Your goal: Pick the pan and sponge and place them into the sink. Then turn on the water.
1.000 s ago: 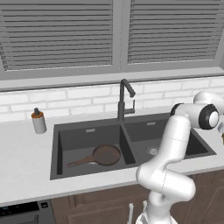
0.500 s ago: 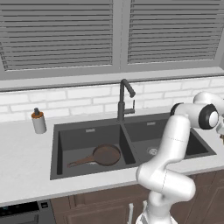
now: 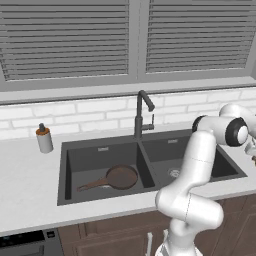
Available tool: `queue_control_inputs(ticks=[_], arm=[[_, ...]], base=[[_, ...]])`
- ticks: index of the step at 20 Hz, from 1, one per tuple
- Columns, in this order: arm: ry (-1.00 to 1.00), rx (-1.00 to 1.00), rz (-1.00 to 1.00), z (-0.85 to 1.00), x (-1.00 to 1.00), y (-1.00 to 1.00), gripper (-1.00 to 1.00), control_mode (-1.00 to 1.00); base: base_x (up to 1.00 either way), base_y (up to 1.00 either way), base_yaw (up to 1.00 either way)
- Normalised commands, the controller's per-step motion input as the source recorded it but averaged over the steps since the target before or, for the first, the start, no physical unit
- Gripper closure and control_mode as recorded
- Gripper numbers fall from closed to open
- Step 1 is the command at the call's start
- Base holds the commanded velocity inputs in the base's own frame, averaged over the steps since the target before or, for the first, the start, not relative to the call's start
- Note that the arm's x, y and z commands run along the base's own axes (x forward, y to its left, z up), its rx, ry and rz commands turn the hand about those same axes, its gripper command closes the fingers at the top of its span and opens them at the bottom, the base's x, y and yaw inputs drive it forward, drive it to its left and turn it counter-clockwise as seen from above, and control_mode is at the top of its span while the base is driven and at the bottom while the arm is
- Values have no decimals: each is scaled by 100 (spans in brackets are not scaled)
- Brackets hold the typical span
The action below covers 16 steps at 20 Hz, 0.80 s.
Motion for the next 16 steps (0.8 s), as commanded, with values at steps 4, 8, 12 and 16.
queue_control_inputs(ticks=[4, 8, 12, 16], arm=[[13, -12, -15, -78, 6, 70, 100, -100], [3, -6, -5, -52, 1, 53, 100, -100], [0, -10, 32, -12, -8, 34, 100, -100], [0, -1, 45, 5, -6, 30, 100, -100]], base=[[0, 0, 0], [0, 0, 0], [0, 0, 0], [0, 0, 0]])
